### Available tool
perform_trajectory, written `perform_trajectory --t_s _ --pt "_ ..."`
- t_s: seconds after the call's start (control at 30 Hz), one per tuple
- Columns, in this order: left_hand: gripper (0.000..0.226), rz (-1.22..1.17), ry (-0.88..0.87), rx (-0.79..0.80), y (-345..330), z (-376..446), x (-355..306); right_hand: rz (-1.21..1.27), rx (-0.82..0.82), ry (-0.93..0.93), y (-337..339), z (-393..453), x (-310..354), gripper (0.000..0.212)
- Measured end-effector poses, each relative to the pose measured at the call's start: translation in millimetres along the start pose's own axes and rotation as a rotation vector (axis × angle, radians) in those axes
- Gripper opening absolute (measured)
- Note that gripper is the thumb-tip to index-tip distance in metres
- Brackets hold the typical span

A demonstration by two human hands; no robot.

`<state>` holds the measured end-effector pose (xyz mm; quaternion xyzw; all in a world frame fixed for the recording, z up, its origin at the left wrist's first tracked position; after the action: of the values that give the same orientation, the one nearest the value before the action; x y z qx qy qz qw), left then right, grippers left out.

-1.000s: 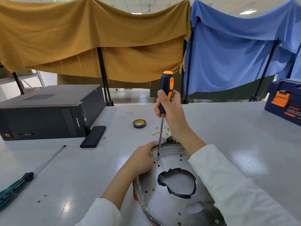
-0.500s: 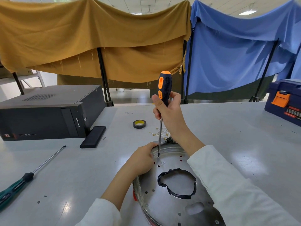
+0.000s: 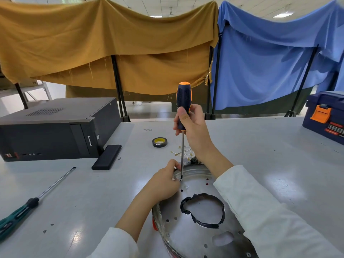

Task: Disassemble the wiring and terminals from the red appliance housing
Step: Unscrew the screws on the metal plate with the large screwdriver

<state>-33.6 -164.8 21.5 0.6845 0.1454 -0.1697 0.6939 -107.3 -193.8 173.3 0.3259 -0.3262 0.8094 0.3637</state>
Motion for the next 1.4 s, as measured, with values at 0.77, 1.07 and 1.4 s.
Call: perform_trajectory --t_s 0.77,1.07,1.4 --pt "0.023 0.127 -0.056 -0.097 4.7 0.7 -7.0 0.106 -0.01 -0.068 -1.0 1.6 -4.4 0.021" --pt "0.017 0.167 -0.059 -0.106 5.2 2.6 -7.4 0.003 0.005 -0.045 2.4 0.7 -3.1 0.015" --pt "0.015 0.193 -0.043 -0.131 6.7 5.1 -5.1 0.124 -0.034 -0.036 10.6 -2.3 -1.0 0.014"
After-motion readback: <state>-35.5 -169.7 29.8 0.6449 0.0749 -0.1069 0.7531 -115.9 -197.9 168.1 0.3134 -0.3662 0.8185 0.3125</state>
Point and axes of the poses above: each hand's wrist, its own z-axis towards the middle knuckle, its own y-axis out of the back of the hand, x = y × z, the point moved 10 cm from there along z, towards the middle knuckle, and after that the axes turned 13 degrees about z, right-handed, at the moved point
